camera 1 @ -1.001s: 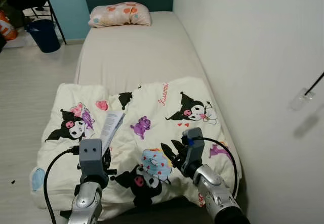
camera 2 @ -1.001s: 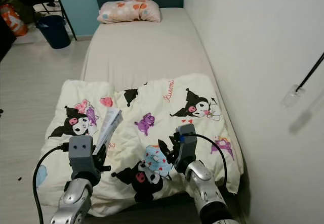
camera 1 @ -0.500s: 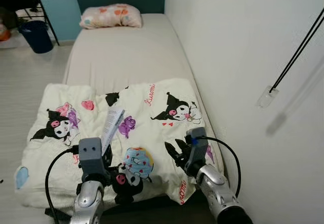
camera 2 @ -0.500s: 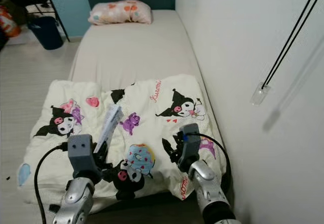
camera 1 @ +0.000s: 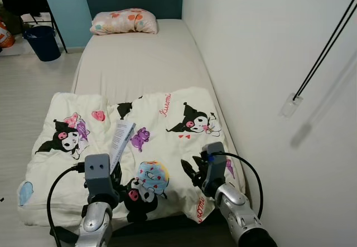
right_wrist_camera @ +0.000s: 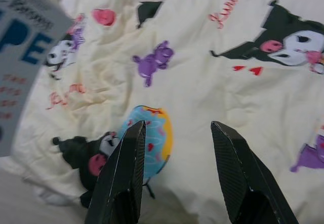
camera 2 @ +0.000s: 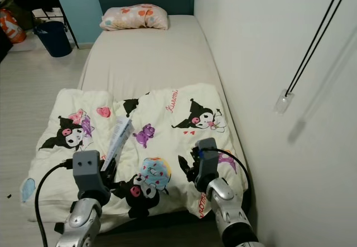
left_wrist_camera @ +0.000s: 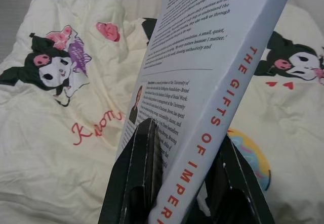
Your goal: Clean up the room
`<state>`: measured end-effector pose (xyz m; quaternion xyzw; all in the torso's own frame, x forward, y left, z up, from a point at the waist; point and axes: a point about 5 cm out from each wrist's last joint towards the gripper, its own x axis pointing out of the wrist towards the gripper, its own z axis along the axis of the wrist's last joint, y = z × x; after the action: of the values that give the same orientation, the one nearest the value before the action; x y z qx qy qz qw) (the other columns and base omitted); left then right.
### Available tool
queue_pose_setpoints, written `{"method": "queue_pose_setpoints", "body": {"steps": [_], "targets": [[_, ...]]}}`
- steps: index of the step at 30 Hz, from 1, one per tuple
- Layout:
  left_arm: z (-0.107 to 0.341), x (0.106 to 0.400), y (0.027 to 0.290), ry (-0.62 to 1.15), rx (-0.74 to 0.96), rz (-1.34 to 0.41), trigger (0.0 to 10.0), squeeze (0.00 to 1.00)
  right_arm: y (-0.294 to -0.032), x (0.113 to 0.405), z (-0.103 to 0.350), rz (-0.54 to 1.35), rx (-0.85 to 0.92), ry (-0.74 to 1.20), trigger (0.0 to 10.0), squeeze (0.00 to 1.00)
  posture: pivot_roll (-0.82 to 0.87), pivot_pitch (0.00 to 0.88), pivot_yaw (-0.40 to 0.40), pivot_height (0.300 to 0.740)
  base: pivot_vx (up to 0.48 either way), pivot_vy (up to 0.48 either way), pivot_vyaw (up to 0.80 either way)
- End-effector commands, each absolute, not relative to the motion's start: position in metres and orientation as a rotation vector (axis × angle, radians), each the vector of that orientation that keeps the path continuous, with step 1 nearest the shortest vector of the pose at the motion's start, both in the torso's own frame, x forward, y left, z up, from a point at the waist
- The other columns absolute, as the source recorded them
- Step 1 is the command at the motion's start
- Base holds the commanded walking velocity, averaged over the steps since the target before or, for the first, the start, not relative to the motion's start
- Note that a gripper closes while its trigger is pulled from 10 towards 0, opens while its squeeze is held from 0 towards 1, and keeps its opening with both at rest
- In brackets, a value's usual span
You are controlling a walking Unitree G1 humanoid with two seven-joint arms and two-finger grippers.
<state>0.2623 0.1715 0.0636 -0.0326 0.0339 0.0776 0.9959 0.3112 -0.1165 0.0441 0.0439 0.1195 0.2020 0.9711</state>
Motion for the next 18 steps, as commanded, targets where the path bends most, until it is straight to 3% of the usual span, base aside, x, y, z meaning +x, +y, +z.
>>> {"method": "queue_pose_setpoints", "body": {"steps": [1, 18], "targets": [[0.063, 0.260, 0.177, 0.063, -0.040, 0.155, 10.0, 0.00, -0.119, 0.313, 0.044, 0.384, 0.090, 0.249, 10.0, 0.00, 0.00, 0.153, -0.017, 0.740, 0.000, 0.000, 0.00], [0.072, 0.263, 0.179, 0.031, -0.020, 0.151, 10.0, 0.00, -0.126, 0.320, 0.055, 0.340, 0.120, 0.187, 10.0, 0.00, 0.01, 0.141, -0.025, 0.740, 0.000, 0.029, 0.00]]}}
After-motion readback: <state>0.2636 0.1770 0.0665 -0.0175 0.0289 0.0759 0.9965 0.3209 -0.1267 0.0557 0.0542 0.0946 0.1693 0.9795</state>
